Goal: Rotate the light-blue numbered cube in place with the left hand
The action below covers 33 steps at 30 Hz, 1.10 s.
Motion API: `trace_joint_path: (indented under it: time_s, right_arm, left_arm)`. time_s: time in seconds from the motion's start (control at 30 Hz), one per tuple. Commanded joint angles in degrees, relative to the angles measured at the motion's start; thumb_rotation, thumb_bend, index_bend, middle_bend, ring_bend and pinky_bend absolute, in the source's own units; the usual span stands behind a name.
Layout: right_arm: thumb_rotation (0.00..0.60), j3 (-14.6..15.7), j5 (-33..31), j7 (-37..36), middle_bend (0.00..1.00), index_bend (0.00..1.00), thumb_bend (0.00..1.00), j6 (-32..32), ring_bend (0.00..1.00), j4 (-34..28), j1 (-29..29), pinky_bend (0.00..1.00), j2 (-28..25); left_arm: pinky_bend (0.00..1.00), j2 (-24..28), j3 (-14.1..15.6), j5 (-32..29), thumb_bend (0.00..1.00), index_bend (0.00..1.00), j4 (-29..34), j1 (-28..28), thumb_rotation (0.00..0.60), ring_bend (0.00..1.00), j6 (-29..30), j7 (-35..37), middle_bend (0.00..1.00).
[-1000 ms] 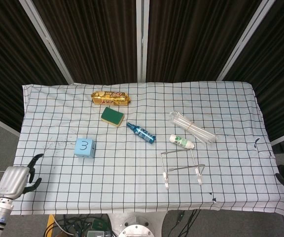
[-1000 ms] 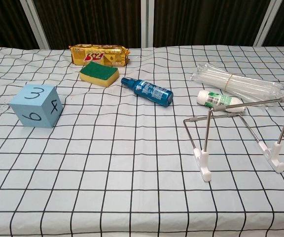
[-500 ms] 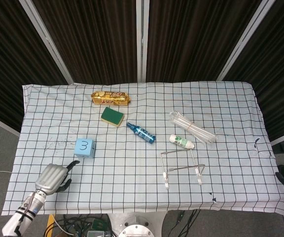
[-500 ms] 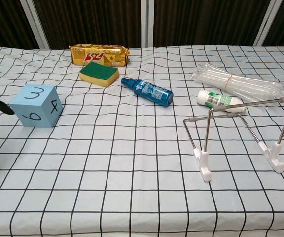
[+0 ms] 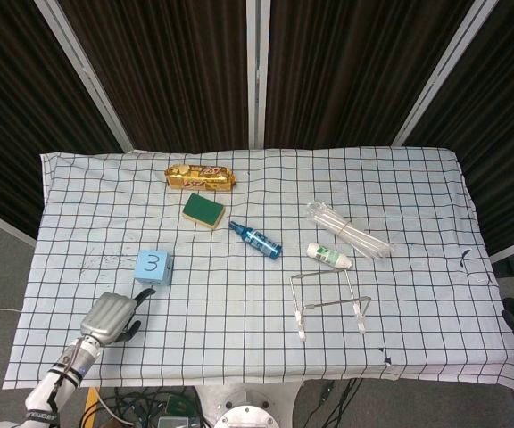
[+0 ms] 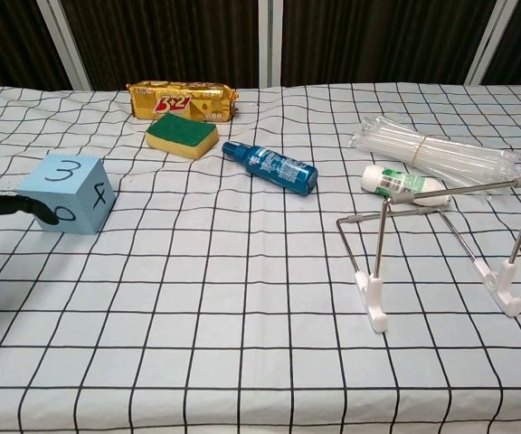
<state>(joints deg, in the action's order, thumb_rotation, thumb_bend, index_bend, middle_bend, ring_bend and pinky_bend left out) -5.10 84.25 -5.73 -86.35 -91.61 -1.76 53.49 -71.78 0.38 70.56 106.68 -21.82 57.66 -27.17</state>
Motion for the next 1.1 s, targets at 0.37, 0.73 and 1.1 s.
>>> trace_joint_path:
  time_s: [0.37, 0.73, 1.1]
  right_arm:
    - [0.6, -0.19, -0.56, 0.97, 0.0, 0.0, 0.15, 0.18, 0.0, -0.58, -0.13, 0.0, 0.02]
    - [0.6, -0.33, -1.07, 1.6, 0.0, 0.0, 0.15, 0.72, 0.0, -0.96, -0.43, 0.0, 0.12]
    - [0.6, -0.49, -1.53, 2.1, 0.0, 0.0, 0.16, 0.66, 0.0, -1.11, -0.4, 0.0, 0.09]
  left_arm:
    - [0.78, -0.94, -1.91, -5.41, 0.47, 0.14, -5.02, -1.53, 0.6, 0.83, -0.83, 5.62, 0.83]
    - [0.78, -0.85, -2.72, -6.03, 0.49, 0.14, -7.93, -2.11, 0.6, 0.83, -0.43, 9.27, 0.83]
    - [0.78, 1.11, -4.08, -9.17, 0.51, 0.14, -10.38, -7.2, 0.6, 0.83, -5.55, 6.57, 0.83]
